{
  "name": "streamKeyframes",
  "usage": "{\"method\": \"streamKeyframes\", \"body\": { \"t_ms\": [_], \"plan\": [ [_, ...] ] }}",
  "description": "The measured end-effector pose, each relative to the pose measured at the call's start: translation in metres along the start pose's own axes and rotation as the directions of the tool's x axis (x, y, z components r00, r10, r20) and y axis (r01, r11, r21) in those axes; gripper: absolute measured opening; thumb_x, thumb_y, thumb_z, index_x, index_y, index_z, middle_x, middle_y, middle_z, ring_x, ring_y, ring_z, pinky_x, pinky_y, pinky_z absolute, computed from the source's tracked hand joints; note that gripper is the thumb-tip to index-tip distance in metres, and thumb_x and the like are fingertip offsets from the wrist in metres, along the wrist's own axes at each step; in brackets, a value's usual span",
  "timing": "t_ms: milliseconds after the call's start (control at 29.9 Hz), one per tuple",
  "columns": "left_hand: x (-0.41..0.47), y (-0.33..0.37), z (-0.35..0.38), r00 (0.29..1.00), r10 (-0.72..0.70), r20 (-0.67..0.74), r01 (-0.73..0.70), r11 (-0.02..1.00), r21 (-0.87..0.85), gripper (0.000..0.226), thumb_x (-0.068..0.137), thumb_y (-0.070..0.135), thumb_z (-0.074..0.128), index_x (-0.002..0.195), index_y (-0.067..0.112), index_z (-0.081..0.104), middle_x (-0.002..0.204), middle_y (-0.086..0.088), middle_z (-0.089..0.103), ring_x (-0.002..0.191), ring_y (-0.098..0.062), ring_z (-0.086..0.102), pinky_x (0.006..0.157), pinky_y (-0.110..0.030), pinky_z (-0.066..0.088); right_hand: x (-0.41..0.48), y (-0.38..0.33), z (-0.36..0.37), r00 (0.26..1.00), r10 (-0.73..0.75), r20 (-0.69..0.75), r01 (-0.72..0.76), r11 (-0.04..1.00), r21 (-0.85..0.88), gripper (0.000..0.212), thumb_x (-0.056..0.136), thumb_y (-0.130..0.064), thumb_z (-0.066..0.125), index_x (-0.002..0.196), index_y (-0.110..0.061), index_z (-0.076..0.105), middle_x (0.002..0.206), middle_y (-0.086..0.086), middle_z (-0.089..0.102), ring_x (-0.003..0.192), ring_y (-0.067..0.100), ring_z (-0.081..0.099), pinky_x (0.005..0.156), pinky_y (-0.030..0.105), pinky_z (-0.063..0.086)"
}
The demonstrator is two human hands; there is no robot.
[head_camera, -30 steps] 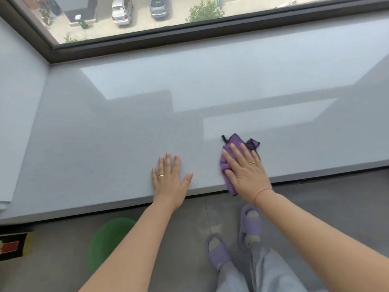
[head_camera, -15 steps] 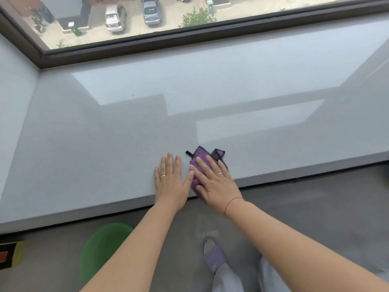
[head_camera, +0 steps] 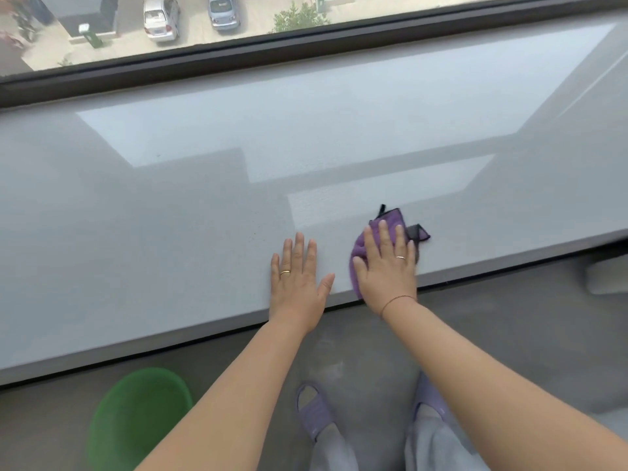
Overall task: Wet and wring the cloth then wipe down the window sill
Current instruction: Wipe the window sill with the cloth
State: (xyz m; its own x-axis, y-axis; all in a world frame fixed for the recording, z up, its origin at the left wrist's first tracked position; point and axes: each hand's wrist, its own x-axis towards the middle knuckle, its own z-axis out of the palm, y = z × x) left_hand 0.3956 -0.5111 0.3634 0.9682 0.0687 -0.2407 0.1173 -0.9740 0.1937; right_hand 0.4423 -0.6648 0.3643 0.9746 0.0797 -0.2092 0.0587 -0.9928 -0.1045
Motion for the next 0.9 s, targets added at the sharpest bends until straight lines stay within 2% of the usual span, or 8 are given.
{"method": "streamKeyframes", "body": {
  "t_ms": [100, 167, 435, 569, 670, 770, 837, 904],
  "plan": [
    [0.01, 0.019, -0.001, 1.0, 0.004, -0.008, -0.004, 1.0, 0.0, 0.067, 0.097, 0.054, 0.013, 0.147, 0.022, -0.018, 0.154, 0.001, -0.029, 0.142, -0.018, -0.027, 0.112, -0.036, -0.021, -0.004, 0.007, 0.002, 0.954, -0.293, 0.065, 0.296, 0.954, -0.036, 0.06, 0.098, -0.05, 0.019, 0.15, -0.032, -0.005, 0.159, -0.005, -0.015, 0.145, 0.02, -0.02, 0.114, 0.038, -0.018],
    [0.015, 0.03, 0.0, 1.0, 0.003, -0.008, -0.003, 1.0, 0.01, 0.067, 0.097, 0.053, 0.014, 0.147, 0.022, -0.018, 0.155, 0.001, -0.027, 0.143, -0.018, -0.026, 0.112, -0.036, -0.021, 0.005, 0.037, -0.003, 0.933, -0.355, 0.058, 0.358, 0.933, -0.048, 0.059, 0.098, -0.05, 0.02, 0.15, -0.033, -0.004, 0.159, -0.006, -0.013, 0.145, 0.017, -0.018, 0.114, 0.035, -0.018],
    [0.024, 0.062, 0.008, 0.999, -0.022, 0.033, 0.021, 0.999, 0.029, 0.068, 0.097, 0.054, 0.013, 0.146, 0.021, -0.022, 0.154, 0.001, -0.03, 0.141, -0.018, -0.029, 0.114, -0.037, -0.02, 0.047, 0.206, -0.035, 0.996, 0.089, 0.007, -0.088, 0.996, -0.031, 0.059, 0.098, -0.043, 0.025, 0.152, -0.028, 0.005, 0.16, -0.002, -0.005, 0.147, 0.021, -0.007, 0.119, 0.041, -0.003],
    [0.029, 0.08, 0.013, 0.999, -0.036, -0.005, 0.036, 0.999, 0.028, 0.067, 0.097, 0.052, 0.013, 0.143, 0.02, -0.024, 0.155, -0.001, -0.029, 0.142, -0.019, -0.028, 0.115, -0.038, -0.018, 0.049, 0.177, -0.036, 0.953, 0.304, -0.007, -0.303, 0.951, 0.057, 0.06, 0.098, -0.042, 0.027, 0.152, -0.025, 0.005, 0.161, 0.002, -0.005, 0.147, 0.027, -0.008, 0.118, 0.047, -0.004],
    [0.031, 0.087, 0.015, 0.999, -0.051, -0.017, 0.052, 0.999, 0.012, 0.068, 0.097, 0.052, 0.013, 0.146, 0.018, -0.021, 0.155, 0.0, -0.027, 0.143, -0.019, -0.026, 0.115, -0.037, -0.018, 0.035, 0.109, -0.021, 0.999, 0.043, -0.014, -0.043, 0.999, 0.015, 0.062, 0.098, -0.045, 0.024, 0.151, -0.026, -0.001, 0.16, 0.001, -0.011, 0.146, 0.027, -0.014, 0.115, 0.046, -0.012],
    [0.03, 0.088, 0.015, 0.999, -0.041, -0.006, 0.041, 0.999, 0.002, 0.066, 0.098, 0.05, 0.013, 0.147, 0.019, -0.017, 0.156, 0.001, -0.025, 0.143, -0.017, -0.024, 0.114, -0.035, -0.018, 0.02, 0.065, -0.008, 0.961, -0.274, 0.048, 0.275, 0.961, -0.011, 0.059, 0.098, -0.045, 0.019, 0.15, -0.03, -0.006, 0.159, -0.003, -0.015, 0.144, 0.023, -0.021, 0.112, 0.04, -0.02],
    [0.029, 0.086, 0.014, 0.999, -0.032, -0.001, 0.032, 0.999, 0.01, 0.064, 0.099, 0.048, 0.014, 0.148, 0.02, -0.016, 0.156, 0.002, -0.025, 0.143, -0.017, -0.024, 0.114, -0.035, -0.017, 0.026, 0.074, -0.009, 0.913, -0.401, 0.069, 0.404, 0.914, -0.032, 0.059, 0.098, -0.049, 0.018, 0.15, -0.032, -0.004, 0.159, -0.005, -0.013, 0.145, 0.02, -0.019, 0.114, 0.038, -0.019],
    [0.028, 0.084, 0.011, 1.0, -0.028, 0.002, 0.028, 0.999, 0.014, 0.065, 0.099, 0.048, 0.015, 0.148, 0.02, -0.017, 0.156, 0.002, -0.025, 0.143, -0.017, -0.024, 0.114, -0.035, -0.017, 0.041, 0.102, -0.014, 0.915, -0.401, 0.048, 0.403, 0.913, -0.058, 0.059, 0.097, -0.052, 0.019, 0.15, -0.034, -0.002, 0.159, -0.007, -0.01, 0.146, 0.017, -0.015, 0.115, 0.036, -0.015]
  ]
}}
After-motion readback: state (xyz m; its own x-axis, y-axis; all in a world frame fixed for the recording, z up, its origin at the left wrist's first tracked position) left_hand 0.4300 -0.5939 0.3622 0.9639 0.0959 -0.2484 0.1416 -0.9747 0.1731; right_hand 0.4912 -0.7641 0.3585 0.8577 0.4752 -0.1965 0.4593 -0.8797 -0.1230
